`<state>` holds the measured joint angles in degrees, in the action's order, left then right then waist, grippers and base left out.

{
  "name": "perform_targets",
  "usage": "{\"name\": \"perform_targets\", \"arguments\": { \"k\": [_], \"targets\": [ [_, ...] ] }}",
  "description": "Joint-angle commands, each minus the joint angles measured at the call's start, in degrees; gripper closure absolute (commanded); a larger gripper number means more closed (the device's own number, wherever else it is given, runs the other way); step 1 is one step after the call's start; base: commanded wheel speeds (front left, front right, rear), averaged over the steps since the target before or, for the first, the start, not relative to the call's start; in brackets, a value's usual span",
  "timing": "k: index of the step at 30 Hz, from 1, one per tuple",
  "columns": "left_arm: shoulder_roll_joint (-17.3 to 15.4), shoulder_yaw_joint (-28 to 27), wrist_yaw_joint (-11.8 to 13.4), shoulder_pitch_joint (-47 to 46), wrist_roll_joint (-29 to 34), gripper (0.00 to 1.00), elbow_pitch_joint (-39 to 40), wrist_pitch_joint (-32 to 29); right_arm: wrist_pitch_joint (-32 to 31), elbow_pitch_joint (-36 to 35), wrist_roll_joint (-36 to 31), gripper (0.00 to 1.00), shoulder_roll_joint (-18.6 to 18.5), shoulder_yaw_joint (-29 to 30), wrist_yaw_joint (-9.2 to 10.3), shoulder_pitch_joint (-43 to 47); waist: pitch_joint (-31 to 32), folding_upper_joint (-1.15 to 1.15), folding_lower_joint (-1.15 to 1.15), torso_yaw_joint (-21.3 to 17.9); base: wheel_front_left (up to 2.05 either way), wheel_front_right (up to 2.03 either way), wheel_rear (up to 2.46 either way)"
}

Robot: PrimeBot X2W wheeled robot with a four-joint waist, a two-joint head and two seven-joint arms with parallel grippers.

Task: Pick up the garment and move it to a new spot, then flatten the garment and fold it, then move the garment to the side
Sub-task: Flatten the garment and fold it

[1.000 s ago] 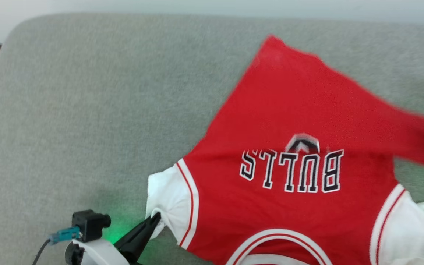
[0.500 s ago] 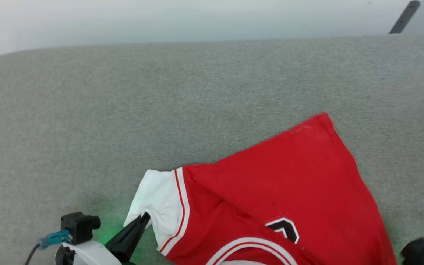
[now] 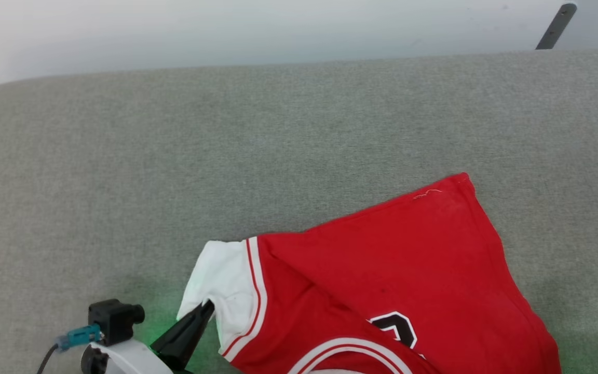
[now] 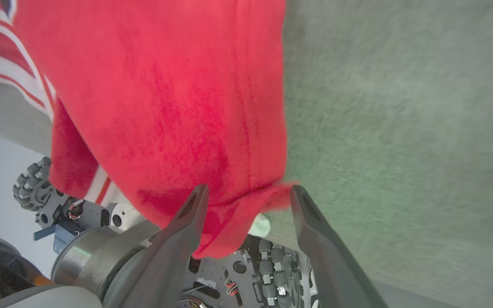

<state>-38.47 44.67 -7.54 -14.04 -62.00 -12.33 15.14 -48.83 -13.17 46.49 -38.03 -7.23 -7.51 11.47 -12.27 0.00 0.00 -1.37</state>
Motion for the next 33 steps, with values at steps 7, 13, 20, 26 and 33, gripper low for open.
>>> {"name": "perform_targets", "arguments": {
  "k": [7, 13, 20, 26, 33],
  "targets": [
    [1.8, -0.4, 0.1, 0.4, 1.5, 1.00, 0.6, 0.0, -3.8, -10.8, 0.8, 0.00, -1.8, 14.4, 0.03, -3.0, -0.7, 0.00, 0.00, 2.5, 0.00, 0.00, 0.00],
    [3.2, -0.3, 0.1, -1.4, 2.1, 1.00, 0.8, 0.0, 2.4, -7.1, -6.2, 0.00, -0.1, 9.9, 0.04, -18.8, -2.5, 0.00, 0.00, 4.7, 0.00, 0.00, 0.00],
    [3.5, 0.3, 0.1, -4.0, 1.8, 1.00, 1.3, 0.0, 4.7, 9.3, -8.2, 0.00, 3.9, -3.4, 0.04, -35.1, -5.6, 0.00, 0.00, 7.3, 0.00, 0.00, 0.00],
    [4.3, 1.1, 0.1, -5.9, 2.0, 1.00, 1.2, 0.0, 4.6, 20.8, -9.0, 0.00, 2.5, -11.5, 0.04, -42.3, -8.5, 0.00, 0.00, 9.2, 0.00, 0.00, 0.00],
    [5.2, 1.5, 0.1, -6.9, 1.9, 1.00, 0.6, 0.0, 6.1, 26.7, -7.0, 0.31, 0.3, -20.2, 0.04, -42.9, -9.5, 0.00, 0.00, 10.0, 0.00, 0.00, 0.00]
  ]
}}
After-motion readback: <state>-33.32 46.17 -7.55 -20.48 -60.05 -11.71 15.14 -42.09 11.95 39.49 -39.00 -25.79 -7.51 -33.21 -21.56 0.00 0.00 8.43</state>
